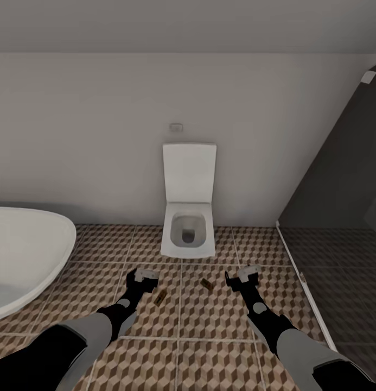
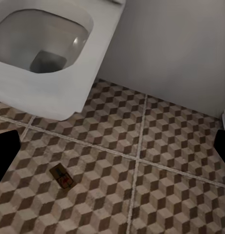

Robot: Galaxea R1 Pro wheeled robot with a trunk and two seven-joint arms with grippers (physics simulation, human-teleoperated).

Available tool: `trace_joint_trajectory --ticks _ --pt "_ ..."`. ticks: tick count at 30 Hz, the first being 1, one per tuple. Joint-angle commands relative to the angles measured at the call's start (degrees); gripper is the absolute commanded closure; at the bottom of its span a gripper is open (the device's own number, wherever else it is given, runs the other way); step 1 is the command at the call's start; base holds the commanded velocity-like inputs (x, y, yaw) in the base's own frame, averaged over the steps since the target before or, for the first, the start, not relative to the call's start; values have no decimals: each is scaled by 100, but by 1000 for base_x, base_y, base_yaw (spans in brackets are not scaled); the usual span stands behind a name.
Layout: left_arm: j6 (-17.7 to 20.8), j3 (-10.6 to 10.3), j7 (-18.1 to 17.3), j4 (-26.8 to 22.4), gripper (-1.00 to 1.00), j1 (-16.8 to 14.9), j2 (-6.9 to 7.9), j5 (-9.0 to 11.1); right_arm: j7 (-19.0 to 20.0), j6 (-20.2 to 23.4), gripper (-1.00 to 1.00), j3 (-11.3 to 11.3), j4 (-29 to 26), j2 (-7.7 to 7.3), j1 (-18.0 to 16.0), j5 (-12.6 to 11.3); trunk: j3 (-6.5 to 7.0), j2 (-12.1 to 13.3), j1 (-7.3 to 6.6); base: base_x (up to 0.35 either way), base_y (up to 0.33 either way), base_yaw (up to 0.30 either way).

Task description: Take the four mousetraps from the cabinet in the bathroom and place them on the bathroom floor. Make sure all four end up on the same floor surface, and ensure that at least two of them are either under or directly next to the same bathroom sink.

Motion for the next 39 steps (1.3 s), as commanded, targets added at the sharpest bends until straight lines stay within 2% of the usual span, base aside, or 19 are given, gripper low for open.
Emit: trace_joint_trajectory --ticks 1,39 --pt "-37 -49 16 25 -100 -6 -6 34 -54 -4 -100 12 8 0 -5 59 23 38 -22 0 0 0" --pt "-29 -51 16 22 -100 -1 -6 34 -54 -4 -100 12 8 0 -5 60 1058 1562 -856 0 0 0"
